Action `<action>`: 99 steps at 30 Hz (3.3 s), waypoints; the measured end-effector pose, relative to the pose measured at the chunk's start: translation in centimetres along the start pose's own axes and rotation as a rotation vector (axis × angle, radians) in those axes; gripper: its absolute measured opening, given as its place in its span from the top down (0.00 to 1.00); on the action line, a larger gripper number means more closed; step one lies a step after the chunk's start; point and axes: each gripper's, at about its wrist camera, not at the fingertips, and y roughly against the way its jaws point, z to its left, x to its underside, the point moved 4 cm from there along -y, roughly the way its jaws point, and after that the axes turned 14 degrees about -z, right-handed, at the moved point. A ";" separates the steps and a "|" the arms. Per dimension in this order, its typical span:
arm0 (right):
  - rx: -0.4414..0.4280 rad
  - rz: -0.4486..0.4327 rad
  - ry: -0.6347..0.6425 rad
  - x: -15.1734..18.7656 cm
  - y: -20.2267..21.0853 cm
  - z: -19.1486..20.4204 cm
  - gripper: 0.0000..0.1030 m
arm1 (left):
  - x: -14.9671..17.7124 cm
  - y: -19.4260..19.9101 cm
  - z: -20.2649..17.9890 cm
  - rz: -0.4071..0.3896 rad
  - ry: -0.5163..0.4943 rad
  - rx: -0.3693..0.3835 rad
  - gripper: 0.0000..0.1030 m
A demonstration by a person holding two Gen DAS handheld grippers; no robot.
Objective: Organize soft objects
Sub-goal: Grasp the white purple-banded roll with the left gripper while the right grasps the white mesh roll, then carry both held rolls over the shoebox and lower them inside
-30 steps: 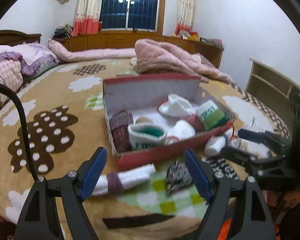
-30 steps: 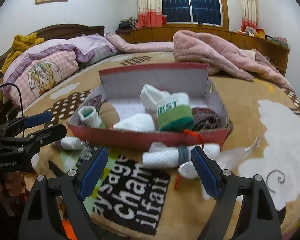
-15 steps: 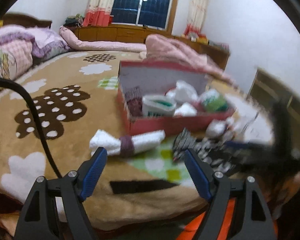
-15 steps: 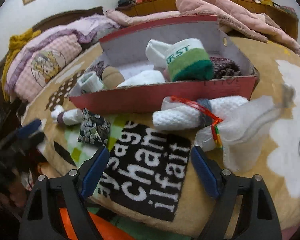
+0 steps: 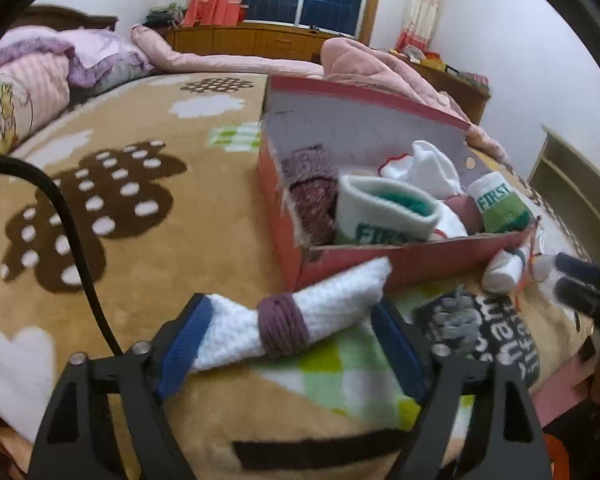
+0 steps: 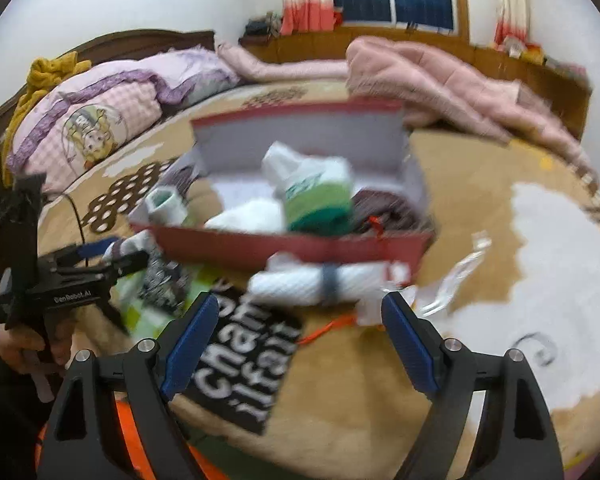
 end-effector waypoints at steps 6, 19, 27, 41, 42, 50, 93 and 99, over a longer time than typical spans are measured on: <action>0.022 -0.047 0.016 -0.9 0.4 -0.7 0.18 | 0.7 -0.5 -0.2 -0.029 -0.033 0.009 0.51; 0.091 0.011 0.010 1.1 -4.8 0.4 0.17 | 1.1 0.4 -2.2 0.009 -0.068 0.072 0.58; 0.187 0.008 0.033 0.6 -7.1 0.2 0.44 | 1.4 0.4 -2.3 0.005 -0.022 0.051 0.57; 0.173 -0.015 0.032 0.6 -5.5 0.2 0.73 | 1.9 -0.2 -3.8 -0.003 -0.150 0.010 0.57; 0.162 -0.018 0.023 0.5 -5.2 0.3 0.74 | 1.8 -0.3 -3.7 0.003 -0.142 0.014 0.57; 0.091 -0.075 0.060 -0.1 -3.4 2.6 0.77 | 0.8 0.7 -3.3 -0.001 -0.121 -0.025 0.59; 0.064 -0.255 -0.005 -6.1 -1.1 2.2 0.75 | -7.7 3.5 -5.6 -0.209 -0.040 0.052 0.59; 0.061 -0.261 0.002 -6.4 -1.5 2.2 0.75 | -7.7 2.5 -5.6 -0.199 -0.042 0.044 0.58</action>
